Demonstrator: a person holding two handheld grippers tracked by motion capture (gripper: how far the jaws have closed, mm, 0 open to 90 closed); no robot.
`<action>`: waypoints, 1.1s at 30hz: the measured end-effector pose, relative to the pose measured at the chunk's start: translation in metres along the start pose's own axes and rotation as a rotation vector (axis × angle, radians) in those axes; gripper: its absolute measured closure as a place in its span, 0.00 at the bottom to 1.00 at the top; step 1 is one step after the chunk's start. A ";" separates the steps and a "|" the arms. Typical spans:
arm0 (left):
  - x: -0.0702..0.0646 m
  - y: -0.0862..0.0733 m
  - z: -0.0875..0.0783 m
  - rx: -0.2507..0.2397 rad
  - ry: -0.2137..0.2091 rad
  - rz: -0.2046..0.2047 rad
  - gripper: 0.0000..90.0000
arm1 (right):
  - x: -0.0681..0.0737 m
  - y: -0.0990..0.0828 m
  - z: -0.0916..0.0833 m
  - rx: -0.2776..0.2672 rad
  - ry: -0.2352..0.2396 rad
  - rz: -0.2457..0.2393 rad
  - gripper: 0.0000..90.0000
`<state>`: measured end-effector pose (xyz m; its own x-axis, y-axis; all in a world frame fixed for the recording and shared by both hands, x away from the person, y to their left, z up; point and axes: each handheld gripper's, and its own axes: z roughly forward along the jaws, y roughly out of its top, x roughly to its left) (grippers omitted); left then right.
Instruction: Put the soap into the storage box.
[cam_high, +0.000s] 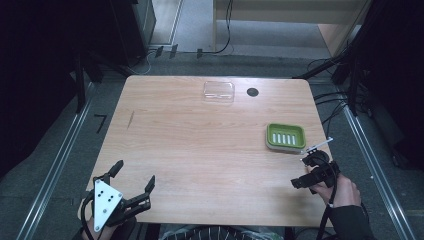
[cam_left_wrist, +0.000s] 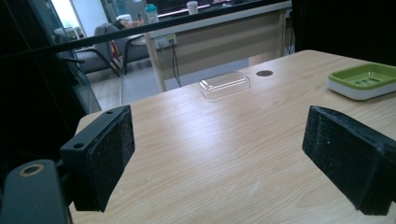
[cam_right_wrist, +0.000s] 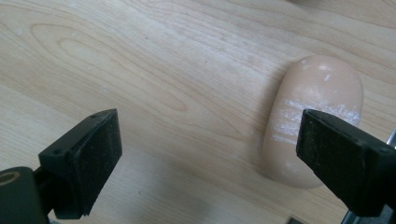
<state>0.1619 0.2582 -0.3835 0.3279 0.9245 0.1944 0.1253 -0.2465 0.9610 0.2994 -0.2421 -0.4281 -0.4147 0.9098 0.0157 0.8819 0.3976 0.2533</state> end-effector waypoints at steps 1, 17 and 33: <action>0.000 0.000 0.000 0.001 0.000 0.001 0.11 | -0.001 0.000 0.000 -0.005 -0.001 0.004 0.08; 0.000 0.000 0.000 0.005 -0.002 0.006 0.11 | -0.035 0.000 0.005 -0.008 -0.012 0.076 0.08; 0.000 0.000 0.000 0.006 -0.001 0.007 0.11 | -0.059 0.007 0.025 0.053 -0.009 0.124 0.12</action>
<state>0.1619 0.2580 -0.3835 0.3300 0.9224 0.2008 0.1288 -0.2547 0.9584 0.3353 -0.2905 -0.4512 -0.3002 0.9532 0.0354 0.9369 0.2877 0.1986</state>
